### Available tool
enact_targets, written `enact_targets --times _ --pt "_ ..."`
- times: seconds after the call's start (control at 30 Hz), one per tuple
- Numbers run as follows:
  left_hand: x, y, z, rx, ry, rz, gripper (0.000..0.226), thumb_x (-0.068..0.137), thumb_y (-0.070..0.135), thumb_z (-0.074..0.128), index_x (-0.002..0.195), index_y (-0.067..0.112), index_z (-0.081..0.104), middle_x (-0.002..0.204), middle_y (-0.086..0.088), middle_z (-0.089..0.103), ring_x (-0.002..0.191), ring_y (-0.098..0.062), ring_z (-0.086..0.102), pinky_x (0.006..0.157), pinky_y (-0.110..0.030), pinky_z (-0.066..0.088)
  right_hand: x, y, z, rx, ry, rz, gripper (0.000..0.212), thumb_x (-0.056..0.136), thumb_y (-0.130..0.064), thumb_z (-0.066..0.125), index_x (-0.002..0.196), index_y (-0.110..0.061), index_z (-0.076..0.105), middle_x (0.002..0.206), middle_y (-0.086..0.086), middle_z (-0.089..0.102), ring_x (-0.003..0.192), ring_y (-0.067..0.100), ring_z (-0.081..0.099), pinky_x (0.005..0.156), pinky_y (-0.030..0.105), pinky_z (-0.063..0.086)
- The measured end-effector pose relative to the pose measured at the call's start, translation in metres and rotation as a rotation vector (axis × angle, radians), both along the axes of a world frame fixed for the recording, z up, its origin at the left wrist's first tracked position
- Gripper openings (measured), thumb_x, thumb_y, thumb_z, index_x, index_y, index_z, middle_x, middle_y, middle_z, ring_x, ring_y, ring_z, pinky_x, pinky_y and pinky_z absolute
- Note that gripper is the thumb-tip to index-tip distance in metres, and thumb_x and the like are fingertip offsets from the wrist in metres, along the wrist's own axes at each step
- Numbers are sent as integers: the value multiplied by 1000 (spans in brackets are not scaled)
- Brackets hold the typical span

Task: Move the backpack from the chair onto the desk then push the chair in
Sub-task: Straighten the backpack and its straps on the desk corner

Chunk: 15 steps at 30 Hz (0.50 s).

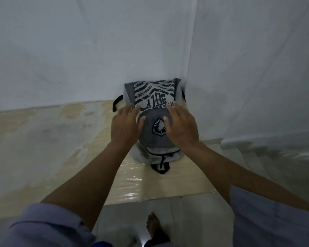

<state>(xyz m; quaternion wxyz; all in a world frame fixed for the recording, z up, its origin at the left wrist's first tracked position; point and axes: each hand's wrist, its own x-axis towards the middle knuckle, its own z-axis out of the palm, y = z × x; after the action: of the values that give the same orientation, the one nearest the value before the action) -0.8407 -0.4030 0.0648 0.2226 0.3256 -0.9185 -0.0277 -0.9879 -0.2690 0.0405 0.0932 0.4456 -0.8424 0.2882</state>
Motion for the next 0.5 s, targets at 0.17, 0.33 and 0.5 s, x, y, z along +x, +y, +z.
enact_targets --times 0.17,0.33,0.5 --pt "44 61 16 -50 -31 49 50 100 45 51 144 20 53 148 -14 54 136 -33 50 109 -52 43 43 42 8 -6 35 100 49 99 -36 50 143 -13 53 151 16 50 138 33 47 107 55 44" --pt "104 114 27 -103 -16 74 50 100 44 50 142 18 55 148 -14 55 136 -33 51 108 -52 42 98 90 11 -19 44 132 49 99 -35 53 143 -14 54 151 15 50 139 32 47 109 56 42" --pt "172 154 30 -91 -51 98 51 101 46 49 144 20 53 151 -13 52 139 -32 48 111 -55 40 163 132 19 -19 27 133 51 98 -37 48 145 -16 51 153 12 49 141 29 45 110 56 40"
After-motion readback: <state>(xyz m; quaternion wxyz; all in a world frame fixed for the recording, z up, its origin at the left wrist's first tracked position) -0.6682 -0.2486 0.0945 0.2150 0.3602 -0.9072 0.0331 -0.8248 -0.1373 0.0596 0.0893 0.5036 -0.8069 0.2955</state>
